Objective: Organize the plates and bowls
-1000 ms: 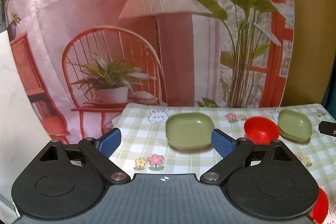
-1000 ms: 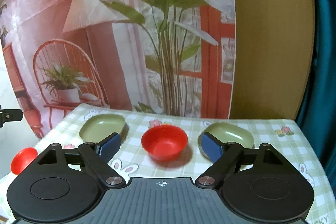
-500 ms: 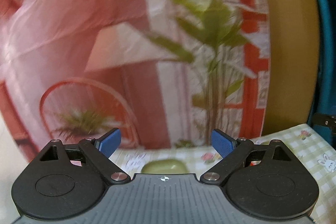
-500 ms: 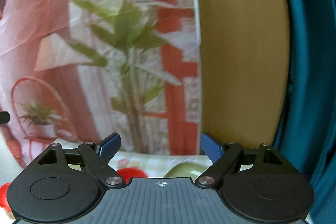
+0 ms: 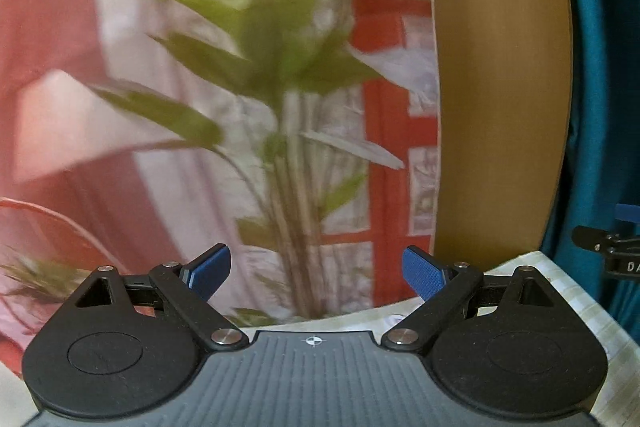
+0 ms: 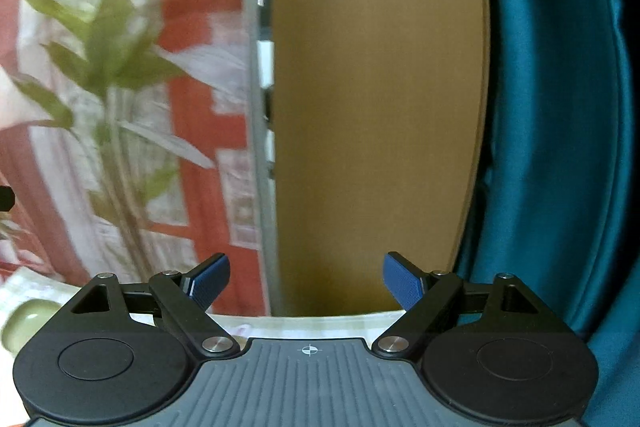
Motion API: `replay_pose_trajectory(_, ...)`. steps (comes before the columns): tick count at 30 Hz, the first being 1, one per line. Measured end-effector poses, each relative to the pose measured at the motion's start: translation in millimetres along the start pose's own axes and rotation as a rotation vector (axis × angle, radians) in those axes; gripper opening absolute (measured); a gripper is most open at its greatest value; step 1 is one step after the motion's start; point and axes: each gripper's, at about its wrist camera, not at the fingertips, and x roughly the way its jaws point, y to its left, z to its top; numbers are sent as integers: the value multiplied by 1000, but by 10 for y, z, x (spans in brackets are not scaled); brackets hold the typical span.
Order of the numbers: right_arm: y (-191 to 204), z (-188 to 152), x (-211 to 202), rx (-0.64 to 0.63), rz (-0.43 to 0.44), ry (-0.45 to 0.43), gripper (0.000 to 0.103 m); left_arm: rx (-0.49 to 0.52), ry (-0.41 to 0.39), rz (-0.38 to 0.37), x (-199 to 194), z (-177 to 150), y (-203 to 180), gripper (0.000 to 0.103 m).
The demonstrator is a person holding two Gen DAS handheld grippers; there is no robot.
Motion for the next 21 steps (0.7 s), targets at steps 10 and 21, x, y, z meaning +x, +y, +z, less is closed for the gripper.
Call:
replay_pose_trajectory(10,-212,-437,675,10,3,107,80,1,235,-59,1135,-314,-445,92)
replay_pose_trajectory(21,-4,-805,1212,25,94,219,72,-26,454,-112,1963,-874,-522,81)
